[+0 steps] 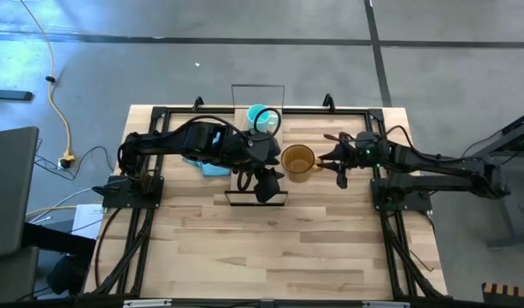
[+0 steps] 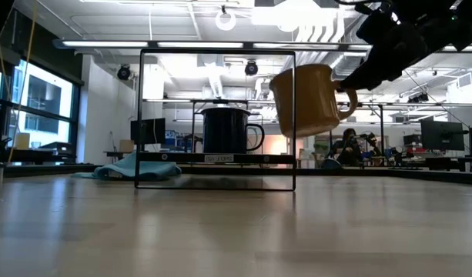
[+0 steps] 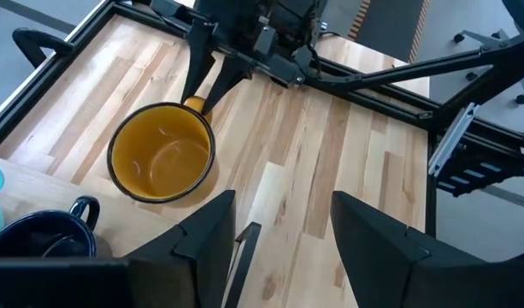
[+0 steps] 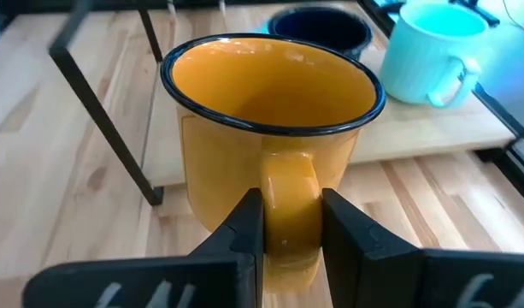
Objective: Stack small to large cups/mugs on shelf
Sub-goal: Put the yellow mug on the shelf
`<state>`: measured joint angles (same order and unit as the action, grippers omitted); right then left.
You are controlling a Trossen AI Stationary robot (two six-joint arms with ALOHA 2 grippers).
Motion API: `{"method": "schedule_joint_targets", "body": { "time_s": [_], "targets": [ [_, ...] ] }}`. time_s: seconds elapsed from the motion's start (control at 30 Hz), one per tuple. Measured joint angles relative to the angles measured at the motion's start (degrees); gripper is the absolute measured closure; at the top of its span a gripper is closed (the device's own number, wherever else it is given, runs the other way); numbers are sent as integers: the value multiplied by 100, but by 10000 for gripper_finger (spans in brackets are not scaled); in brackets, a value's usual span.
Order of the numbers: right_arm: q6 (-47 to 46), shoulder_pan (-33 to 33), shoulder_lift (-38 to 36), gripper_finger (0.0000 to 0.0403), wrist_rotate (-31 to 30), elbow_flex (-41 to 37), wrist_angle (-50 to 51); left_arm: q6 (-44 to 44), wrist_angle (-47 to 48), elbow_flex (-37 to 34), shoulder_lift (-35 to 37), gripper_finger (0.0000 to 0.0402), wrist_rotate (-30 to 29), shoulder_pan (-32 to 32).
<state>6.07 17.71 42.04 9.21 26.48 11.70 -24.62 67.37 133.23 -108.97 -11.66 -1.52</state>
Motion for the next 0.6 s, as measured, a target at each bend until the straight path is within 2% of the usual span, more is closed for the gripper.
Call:
{"method": "schedule_joint_targets", "body": {
  "time_s": [0.33, 0.6],
  "targets": [
    [-275, -500, 2, 355, -343, 2, -127, -70, 0, 0, 0, 220, -153, 0],
    [-397, -875, 80, 355, -632, 5, -593, -72, 0, 0, 0, 220, -162, -1]
  ]
}}
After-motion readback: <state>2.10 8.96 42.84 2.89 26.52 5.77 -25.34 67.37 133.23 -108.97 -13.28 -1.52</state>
